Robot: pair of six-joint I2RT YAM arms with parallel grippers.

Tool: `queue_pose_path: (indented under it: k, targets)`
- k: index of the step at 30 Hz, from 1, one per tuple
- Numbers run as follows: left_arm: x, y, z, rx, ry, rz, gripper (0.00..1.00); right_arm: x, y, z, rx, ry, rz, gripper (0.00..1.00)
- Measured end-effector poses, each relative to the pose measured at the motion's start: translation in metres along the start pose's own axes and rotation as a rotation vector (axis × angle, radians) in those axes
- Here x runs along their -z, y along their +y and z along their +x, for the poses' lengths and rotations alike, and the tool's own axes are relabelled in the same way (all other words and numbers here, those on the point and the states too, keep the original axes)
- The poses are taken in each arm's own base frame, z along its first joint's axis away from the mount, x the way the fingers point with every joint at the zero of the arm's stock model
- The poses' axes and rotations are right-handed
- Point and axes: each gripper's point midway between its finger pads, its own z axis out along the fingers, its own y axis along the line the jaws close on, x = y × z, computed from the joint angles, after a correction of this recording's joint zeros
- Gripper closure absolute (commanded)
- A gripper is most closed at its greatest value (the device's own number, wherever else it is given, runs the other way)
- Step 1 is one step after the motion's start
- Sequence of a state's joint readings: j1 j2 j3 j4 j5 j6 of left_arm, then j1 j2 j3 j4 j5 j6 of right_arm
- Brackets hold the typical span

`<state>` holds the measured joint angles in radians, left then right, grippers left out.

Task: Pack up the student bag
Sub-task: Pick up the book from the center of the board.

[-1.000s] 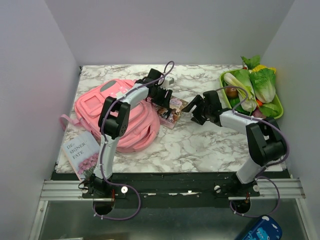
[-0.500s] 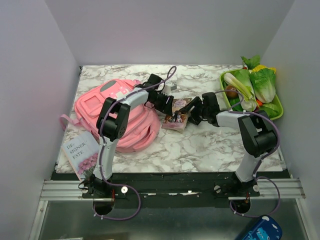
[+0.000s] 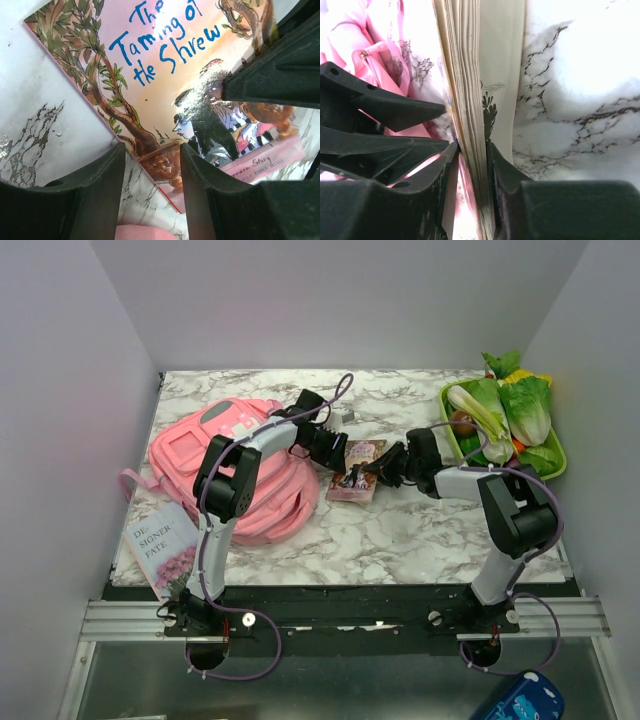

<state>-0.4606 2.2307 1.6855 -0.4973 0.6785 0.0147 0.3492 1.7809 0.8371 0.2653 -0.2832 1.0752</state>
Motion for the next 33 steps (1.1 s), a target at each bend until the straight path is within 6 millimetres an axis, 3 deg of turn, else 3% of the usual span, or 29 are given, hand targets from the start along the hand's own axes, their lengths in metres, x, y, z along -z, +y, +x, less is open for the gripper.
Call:
queue_pose_path:
  k: [4, 8, 13, 16, 19, 22, 25, 27, 29, 31, 33]
  targets:
    - [0.002, -0.001, 0.001, 0.005, 0.007, 0.000, 0.45, 0.007, 0.003, 0.000, 0.024, 0.002, 0.001, 0.73]
    - [0.005, -0.006, 0.004, 0.010, 0.023, 0.002, 0.41, 0.016, 0.008, 0.000, 0.057, 0.002, 0.001, 0.87]
    - [0.025, -0.017, -0.001, -0.027, 0.032, -0.024, 0.33, 0.025, 0.009, 0.001, 0.084, 0.011, 0.019, 0.95]
    - [0.050, -0.028, -0.014, -0.090, 0.020, -0.056, 0.31, 0.031, 0.008, 0.004, 0.098, 0.019, 0.036, 0.95]
    - [0.097, -0.049, -0.035, -0.206, -0.035, -0.110, 0.30, 0.042, 0.013, 0.004, 0.117, 0.020, 0.041, 0.94]
    - [0.147, -0.071, -0.040, -0.317, -0.086, -0.164, 0.27, 0.052, 0.025, 0.000, 0.140, 0.012, 0.026, 0.94]
    - [0.189, -0.087, -0.016, -0.391, -0.093, -0.226, 0.24, 0.064, 0.039, -0.004, 0.165, -0.005, -0.002, 0.94]
    - [0.203, -0.087, 0.017, -0.412, -0.060, -0.273, 0.20, 0.070, 0.045, -0.005, 0.174, -0.014, -0.016, 0.94]
    - [0.204, -0.077, 0.053, -0.407, -0.001, -0.314, 0.14, 0.074, 0.049, -0.006, 0.180, -0.019, -0.028, 0.93]
    - [0.200, -0.062, 0.090, -0.384, 0.083, -0.360, 0.13, 0.077, 0.052, -0.005, 0.182, -0.020, -0.038, 0.93]
    - [0.199, -0.048, 0.112, -0.382, 0.132, -0.412, 0.13, 0.080, 0.054, -0.004, 0.184, -0.019, -0.047, 0.94]
